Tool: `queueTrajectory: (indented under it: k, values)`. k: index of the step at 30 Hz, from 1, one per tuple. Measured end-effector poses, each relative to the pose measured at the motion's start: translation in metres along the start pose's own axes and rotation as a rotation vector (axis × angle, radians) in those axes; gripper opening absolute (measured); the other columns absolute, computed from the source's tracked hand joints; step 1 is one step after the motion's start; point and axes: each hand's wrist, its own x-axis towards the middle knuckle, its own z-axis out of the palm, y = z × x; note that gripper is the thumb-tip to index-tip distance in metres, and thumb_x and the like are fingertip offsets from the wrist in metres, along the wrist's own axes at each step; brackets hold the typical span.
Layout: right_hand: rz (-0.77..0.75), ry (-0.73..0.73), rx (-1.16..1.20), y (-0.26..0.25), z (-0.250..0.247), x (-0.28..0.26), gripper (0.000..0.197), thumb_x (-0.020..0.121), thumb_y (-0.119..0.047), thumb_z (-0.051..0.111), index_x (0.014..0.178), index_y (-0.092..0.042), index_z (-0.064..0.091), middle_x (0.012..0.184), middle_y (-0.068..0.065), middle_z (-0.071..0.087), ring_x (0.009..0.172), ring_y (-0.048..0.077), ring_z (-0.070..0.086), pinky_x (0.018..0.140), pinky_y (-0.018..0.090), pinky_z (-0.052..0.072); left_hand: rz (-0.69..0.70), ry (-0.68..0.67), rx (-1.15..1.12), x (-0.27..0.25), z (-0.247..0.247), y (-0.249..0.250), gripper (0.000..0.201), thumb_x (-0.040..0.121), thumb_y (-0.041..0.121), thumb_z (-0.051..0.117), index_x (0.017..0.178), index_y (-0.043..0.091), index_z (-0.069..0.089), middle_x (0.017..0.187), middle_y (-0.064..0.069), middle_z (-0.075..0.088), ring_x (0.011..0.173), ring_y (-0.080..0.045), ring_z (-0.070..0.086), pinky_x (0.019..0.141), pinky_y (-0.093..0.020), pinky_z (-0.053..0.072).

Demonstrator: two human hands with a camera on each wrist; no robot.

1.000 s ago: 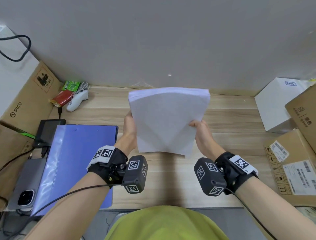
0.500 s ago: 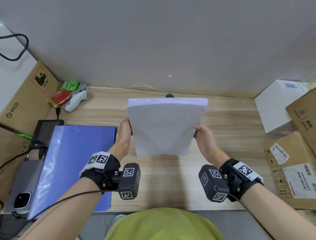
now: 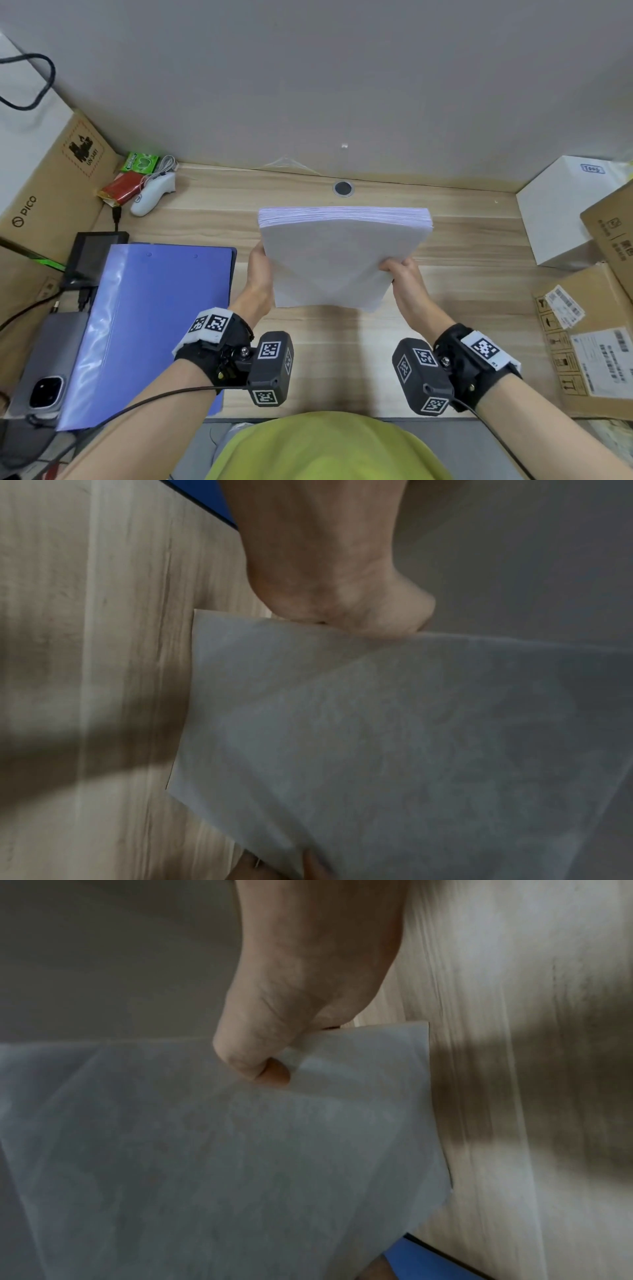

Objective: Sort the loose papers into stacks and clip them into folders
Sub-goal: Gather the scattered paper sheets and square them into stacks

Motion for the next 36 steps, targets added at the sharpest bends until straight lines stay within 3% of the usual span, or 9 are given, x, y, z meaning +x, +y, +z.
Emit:
queueTrajectory:
  k: [7,13,17,21,25,28,31,33,36]
  values:
    - [-0.049,0.092,0.115,-0.038,0.013,0.008,0.03,0.085,0.007,0.041,0.078,-0.018,0.056,0.07,-0.011,0.064,0.063,0.002,0.059,0.063,0.018,0.044,0.026,0.009,-0.108,0.012,0.012,0.022,0.036,0.092,0.005,0.029,0.059,0.018,0.034,0.051,0.006,0.044,0.035,-0.006,0.038,0.04,-0.009,0.029]
    - [-0.154,0.056,0.137,-0.05,0.009,0.008,0.026,0.079,0.004,0.043,0.073,-0.02,0.053,0.069,-0.014,0.06,0.065,0.0,0.055,0.069,0.02,0.039,0.147,0.009,-0.071,0.018,0.01,0.028,0.063,0.09,-0.005,0.024,0.039,0.023,0.048,0.043,0.016,0.049,0.036,-0.001,0.041,0.04,-0.009,0.032]
    - [-0.017,-0.096,-0.054,-0.001,-0.003,0.005,0.021,0.074,-0.014,0.054,0.091,-0.022,0.064,0.091,-0.015,0.069,0.089,0.002,0.06,0.084,0.023,0.041,0.012,0.072,-0.064,0.013,0.005,0.005,0.043,0.096,0.003,0.024,0.06,0.018,0.041,0.038,0.017,0.048,0.03,0.002,0.04,0.033,-0.008,0.029]
    - [0.033,-0.173,-0.3,0.007,-0.011,0.005,0.015,0.097,-0.024,0.053,0.109,-0.026,0.061,0.114,-0.008,0.066,0.104,0.008,0.06,0.083,0.017,0.045,0.026,0.086,-0.029,0.019,0.001,-0.008,0.039,0.096,0.008,0.03,0.063,0.02,0.045,0.043,0.017,0.053,0.034,0.002,0.045,0.036,-0.007,0.032]
    - [-0.013,-0.129,-0.562,-0.003,-0.012,0.01,0.046,0.096,-0.044,0.047,0.098,-0.001,0.063,0.098,0.008,0.071,0.091,0.023,0.066,0.078,0.035,0.051,-0.012,0.063,-0.061,0.037,-0.008,-0.008,0.034,0.095,0.017,0.029,0.063,0.019,0.04,0.055,0.007,0.049,0.05,-0.008,0.043,0.049,-0.021,0.035]
    - [0.089,-0.158,-0.519,-0.009,-0.016,0.009,0.029,0.098,-0.041,0.046,0.097,-0.019,0.065,0.083,-0.009,0.068,0.076,0.01,0.065,0.062,0.022,0.049,-0.056,-0.007,-0.041,0.052,-0.025,-0.01,0.032,0.094,0.021,0.03,0.078,0.014,0.058,0.074,0.003,0.066,0.06,-0.013,0.056,0.061,-0.027,0.043]
    - [0.199,-0.195,-0.447,-0.008,-0.022,0.008,0.021,0.098,-0.035,0.047,0.101,-0.022,0.063,0.084,-0.005,0.069,0.073,0.012,0.066,0.058,0.024,0.05,-0.142,-0.133,0.016,0.056,-0.048,-0.014,0.031,0.094,0.025,0.036,0.1,0.011,0.062,0.106,-0.008,0.068,0.085,-0.024,0.065,0.079,-0.036,0.052]
    - [0.247,-0.178,-0.355,-0.003,-0.026,0.006,0.026,0.098,-0.031,0.049,0.111,-0.012,0.063,0.093,0.005,0.069,0.081,0.023,0.065,0.068,0.034,0.052,-0.201,-0.205,0.041,0.054,-0.064,-0.02,0.029,0.095,0.026,0.039,0.11,0.012,0.06,0.114,-0.01,0.067,0.089,-0.03,0.064,0.087,-0.041,0.05]
    - [0.317,-0.076,-0.159,0.001,-0.031,0.003,0.029,0.098,-0.02,0.05,0.122,-0.005,0.057,0.116,0.018,0.065,0.105,0.037,0.062,0.093,0.052,0.048,-0.292,-0.249,0.008,0.048,-0.082,-0.028,0.033,0.096,0.027,0.041,0.12,0.013,0.057,0.12,-0.011,0.066,0.076,-0.026,0.068,0.075,-0.036,0.052]
